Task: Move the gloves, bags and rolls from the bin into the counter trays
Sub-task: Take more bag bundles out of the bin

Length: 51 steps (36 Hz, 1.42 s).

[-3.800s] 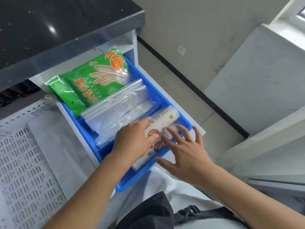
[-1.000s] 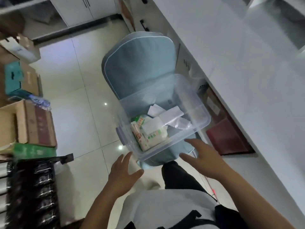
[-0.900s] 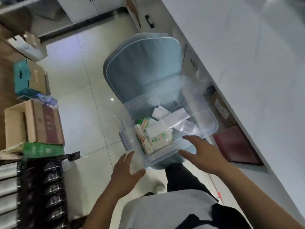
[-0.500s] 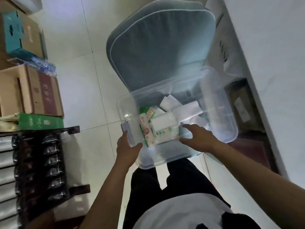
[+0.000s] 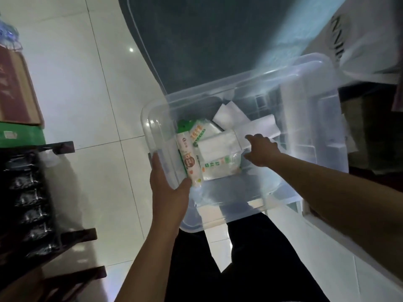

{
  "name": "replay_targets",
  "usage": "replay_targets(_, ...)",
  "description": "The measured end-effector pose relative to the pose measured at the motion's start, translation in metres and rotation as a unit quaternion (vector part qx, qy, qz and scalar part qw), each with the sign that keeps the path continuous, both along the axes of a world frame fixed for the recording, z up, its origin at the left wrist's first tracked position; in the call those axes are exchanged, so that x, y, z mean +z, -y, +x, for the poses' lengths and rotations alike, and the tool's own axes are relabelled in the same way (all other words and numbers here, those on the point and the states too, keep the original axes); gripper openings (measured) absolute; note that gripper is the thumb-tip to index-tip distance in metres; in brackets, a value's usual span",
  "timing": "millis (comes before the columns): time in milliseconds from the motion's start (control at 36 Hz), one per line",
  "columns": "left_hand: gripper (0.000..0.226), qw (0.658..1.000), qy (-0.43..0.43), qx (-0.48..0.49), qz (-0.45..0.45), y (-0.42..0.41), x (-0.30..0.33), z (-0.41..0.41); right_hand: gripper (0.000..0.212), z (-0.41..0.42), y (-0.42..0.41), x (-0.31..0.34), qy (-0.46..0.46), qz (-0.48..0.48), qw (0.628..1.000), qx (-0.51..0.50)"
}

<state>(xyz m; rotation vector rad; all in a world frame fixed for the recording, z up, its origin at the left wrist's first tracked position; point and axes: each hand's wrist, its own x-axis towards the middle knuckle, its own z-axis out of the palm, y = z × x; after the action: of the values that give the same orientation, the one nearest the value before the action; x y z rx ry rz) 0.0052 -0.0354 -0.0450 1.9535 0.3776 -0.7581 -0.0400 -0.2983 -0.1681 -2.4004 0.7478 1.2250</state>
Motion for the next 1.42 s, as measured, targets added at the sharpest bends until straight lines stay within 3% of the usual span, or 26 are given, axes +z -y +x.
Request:
replay_targets(111, 0.083, 0.999, -0.007, 0.033, 0.002, -0.009, -0.002, -0.009, 0.070, 0.031, 0.005, -0.030, 0.049, -0.027, 0.995, 0.081)
replay_targets(278, 0.078, 0.999, -0.017, 0.047, 0.012, -0.024, -0.006, -0.021, 0.061, 0.053, 0.008, -0.060, 0.052, -0.037, 0.989, 0.136)
replay_targets(444, 0.071, 0.998, -0.024, 0.060, 0.011, -0.029, -0.006, -0.024, 0.045, 0.040, 0.003, -0.061, 0.083, -0.091, 0.960, 0.253)
replay_targets(556, 0.069, 0.999, -0.023, 0.043, 0.017, -0.027, -0.003, -0.022, 0.038, 0.029, 0.000, -0.047, 0.072, -0.085, 0.958, 0.263)
replay_targets(806, 0.075, 0.993, 0.108, 0.023, 0.034, -0.012, 0.041, -0.029, 0.041, -0.019, 0.001, 0.000, 0.084, -0.078, 0.946, 0.303)
replay_targets(944, 0.060, 0.997, 0.069, 0.025, -0.017, -0.005, 0.054, -0.038, 0.038, -0.035, -0.006, 0.041, 0.131, -0.020, 0.979, 0.153)
replay_targets(1028, 0.057, 0.998, 0.049, 0.015, -0.035, -0.004, 0.061, -0.036, 0.027, -0.041, -0.012, 0.081, 0.243, 0.000, 0.970, 0.010)
replay_targets(1139, 0.049, 0.997, -0.027, -0.027, -0.067, 0.001, 0.072, -0.017, 0.015, -0.042, -0.026, 0.146, 0.337, 0.144, 0.886, -0.284)
replay_targets(1222, 0.058, 0.987, -0.110, -0.056, -0.098, 0.009, 0.085, 0.001, 0.017, -0.041, -0.042, 0.180, 0.316, 0.329, 0.764, -0.455)
replay_targets(1306, 0.071, 0.981, -0.127, -0.083, -0.124, 0.016, 0.097, 0.013, 0.018, -0.043, -0.057, 0.197, 0.279, 0.426, 0.688, -0.516)
replay_targets(1417, 0.040, 0.974, -0.116, -0.088, -0.174, 0.021, 0.111, 0.021, 0.020, -0.043, -0.062, 0.211, 0.258, 0.478, 0.653, -0.527)
